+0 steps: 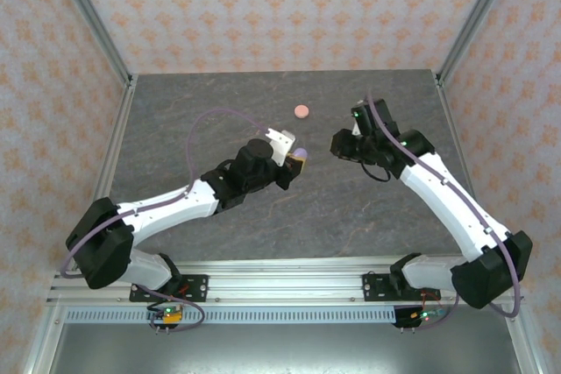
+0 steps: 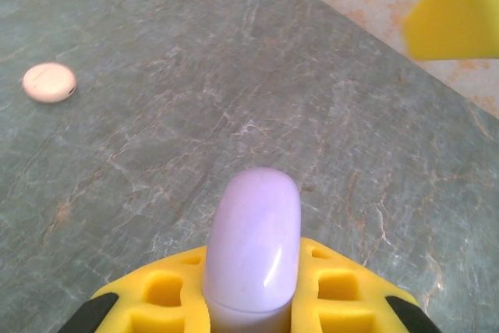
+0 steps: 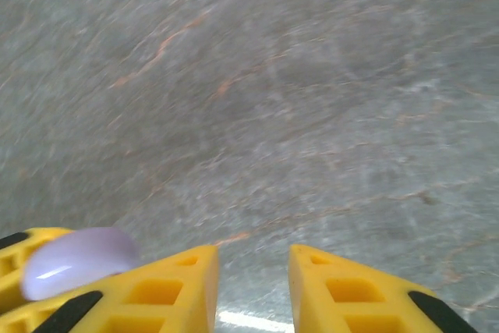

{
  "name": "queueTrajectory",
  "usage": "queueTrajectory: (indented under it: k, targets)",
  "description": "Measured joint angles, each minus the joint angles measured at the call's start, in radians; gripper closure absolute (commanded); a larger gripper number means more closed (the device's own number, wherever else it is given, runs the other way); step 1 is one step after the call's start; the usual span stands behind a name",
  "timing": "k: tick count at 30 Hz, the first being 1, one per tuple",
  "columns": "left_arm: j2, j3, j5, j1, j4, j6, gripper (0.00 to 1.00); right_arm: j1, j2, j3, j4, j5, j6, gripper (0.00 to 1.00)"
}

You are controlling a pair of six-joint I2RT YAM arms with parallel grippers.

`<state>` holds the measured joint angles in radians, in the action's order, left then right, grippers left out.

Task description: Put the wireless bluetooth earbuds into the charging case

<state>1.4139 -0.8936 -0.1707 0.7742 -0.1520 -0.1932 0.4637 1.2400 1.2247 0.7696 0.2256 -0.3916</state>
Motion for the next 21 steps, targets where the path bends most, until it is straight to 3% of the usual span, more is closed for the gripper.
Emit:
queueTrajectory:
  k: [5,14,21]
  targets:
    - [0.056,-0.057,0.004,-0.063,0.06,-0.125,0.98,-0.064,-0.043,-0.079,-0.006,-0.035,-0.032,0.68]
    - [0.265,-0.25,-0.05,-0.22,0.249,-0.354,0.98,-0.078,-0.097,-0.158,-0.014,-0.051,-0.035,0.67]
    - [0.441,-0.383,-0.152,-0.236,0.342,-0.419,0.98,-0.078,-0.097,-0.179,-0.017,-0.054,-0.035,0.67]
